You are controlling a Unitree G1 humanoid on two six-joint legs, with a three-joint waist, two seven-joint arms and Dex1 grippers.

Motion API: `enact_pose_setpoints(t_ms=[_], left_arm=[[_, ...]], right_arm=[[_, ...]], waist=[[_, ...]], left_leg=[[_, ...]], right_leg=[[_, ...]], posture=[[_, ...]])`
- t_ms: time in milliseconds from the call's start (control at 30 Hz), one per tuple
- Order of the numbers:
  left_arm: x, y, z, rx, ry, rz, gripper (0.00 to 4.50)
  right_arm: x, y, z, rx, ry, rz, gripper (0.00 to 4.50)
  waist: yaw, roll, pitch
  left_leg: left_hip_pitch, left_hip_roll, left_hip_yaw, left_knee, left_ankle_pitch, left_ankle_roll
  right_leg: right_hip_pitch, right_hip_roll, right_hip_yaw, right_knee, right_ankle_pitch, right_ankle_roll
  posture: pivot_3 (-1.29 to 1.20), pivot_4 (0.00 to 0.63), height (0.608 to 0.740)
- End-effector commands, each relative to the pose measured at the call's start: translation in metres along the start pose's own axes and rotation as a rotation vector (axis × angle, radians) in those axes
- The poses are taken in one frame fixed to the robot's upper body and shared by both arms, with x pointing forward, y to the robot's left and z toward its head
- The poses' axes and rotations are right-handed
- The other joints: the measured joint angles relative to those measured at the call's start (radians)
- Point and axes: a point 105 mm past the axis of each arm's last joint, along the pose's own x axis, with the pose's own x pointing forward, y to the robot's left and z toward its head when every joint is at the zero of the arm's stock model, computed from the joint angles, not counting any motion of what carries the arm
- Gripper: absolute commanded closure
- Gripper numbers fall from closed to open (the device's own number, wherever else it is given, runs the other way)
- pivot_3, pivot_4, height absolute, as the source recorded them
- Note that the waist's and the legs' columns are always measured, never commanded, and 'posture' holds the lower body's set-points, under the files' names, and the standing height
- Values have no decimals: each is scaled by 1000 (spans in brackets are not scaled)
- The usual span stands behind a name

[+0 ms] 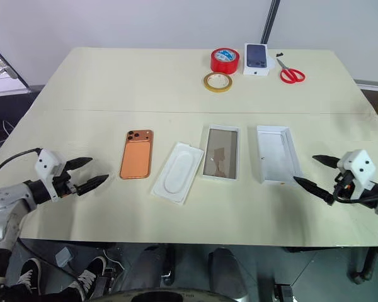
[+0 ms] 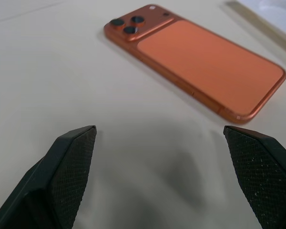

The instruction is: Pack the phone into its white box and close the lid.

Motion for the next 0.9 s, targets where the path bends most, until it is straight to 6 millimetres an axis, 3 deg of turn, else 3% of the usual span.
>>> enact_pose_setpoints(t_ms=[33,733,900], left_arm=[[-7,5,17,61,-61,36,23],[10,3,34,190,-71,20,23],[29,-3,48,186,-79,10,23]], right_arm=[[-14,-13,5,-60,12,-58,0],[2,-5,17,-62,-29,-17,0],[14,1,36,-99,-74,16,0]], waist=[[0,0,0],[0,1,0],[2,0,0]], left_leg=[[0,0,0,0,0,0],[0,-1,0,-1,0,0],[0,-1,0,-1,0,0]], right_leg=[[0,0,0,0,0,0],[0,-1,0,-1,0,0],[0,-1,0,-1,0,0]], posture=[[0,150,740],[0,150,740],[0,150,740]])
